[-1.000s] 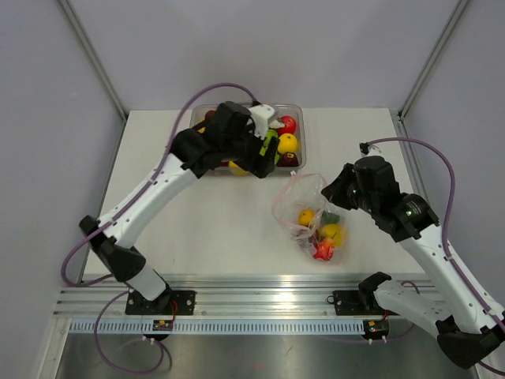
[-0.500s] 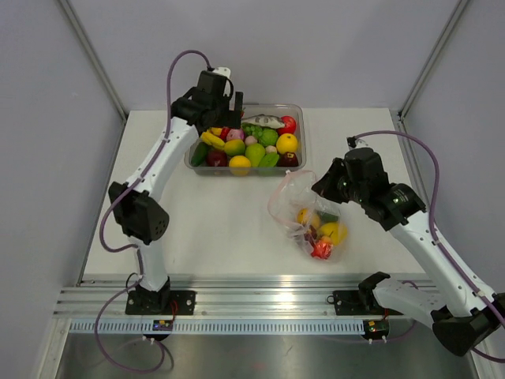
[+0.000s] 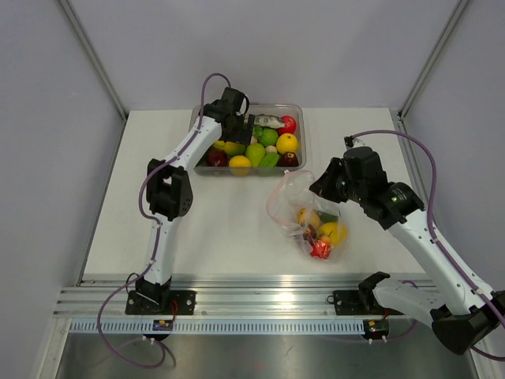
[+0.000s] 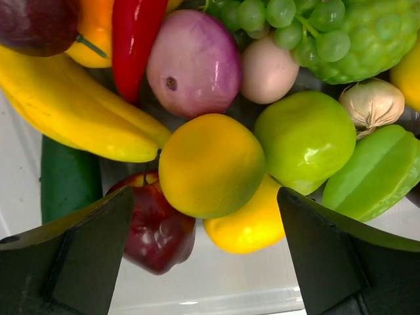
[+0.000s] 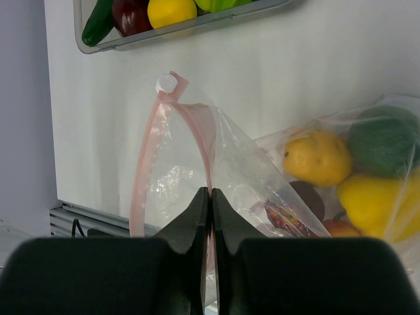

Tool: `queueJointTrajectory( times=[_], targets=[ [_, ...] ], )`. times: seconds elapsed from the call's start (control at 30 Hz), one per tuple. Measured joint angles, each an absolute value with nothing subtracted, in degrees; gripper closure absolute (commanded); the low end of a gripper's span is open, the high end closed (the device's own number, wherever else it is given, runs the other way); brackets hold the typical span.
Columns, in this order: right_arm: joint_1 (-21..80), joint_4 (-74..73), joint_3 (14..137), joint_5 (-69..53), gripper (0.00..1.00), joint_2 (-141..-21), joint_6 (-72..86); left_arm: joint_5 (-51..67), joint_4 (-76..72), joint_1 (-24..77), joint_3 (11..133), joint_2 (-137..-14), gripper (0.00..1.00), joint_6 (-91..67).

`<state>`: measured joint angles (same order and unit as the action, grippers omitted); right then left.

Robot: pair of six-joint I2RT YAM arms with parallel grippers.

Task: Place the food in the zip-top bag and seal the zipper
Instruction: Pick up the fake fruit from the bin.

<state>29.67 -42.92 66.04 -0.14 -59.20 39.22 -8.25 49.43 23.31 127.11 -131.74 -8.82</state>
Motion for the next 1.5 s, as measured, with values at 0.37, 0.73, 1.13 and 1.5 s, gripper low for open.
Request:
queueJointTrajectory(
  times=[0.37, 0.73, 1.13, 1.5],
  targets=[
    [29.7, -42.9, 66.0, -0.7, 0.89, -59.0, 39.3, -6.9, 48.9, 23.3, 127.2, -134.4, 0.18, -8.1],
    [29.7, -43.0, 66.0, -0.7, 0.89, -58.2, 39.3, -7.5, 47.4, 23.3, 127.3, -135.9, 0.03, -7.0],
    [29.7, -43.2, 65.3, -0.7, 0.89, -55.3, 40.4, -7.0, 47.1, 23.3, 125.8, -135.2, 0.44, -7.1],
    [29.7, -39.9, 64.9, -3.8, 0.89, -59.2, 41.4, 0.4, 44.7, 24.3, 106.7, -102.4, 0.53, -11.5]
  ],
)
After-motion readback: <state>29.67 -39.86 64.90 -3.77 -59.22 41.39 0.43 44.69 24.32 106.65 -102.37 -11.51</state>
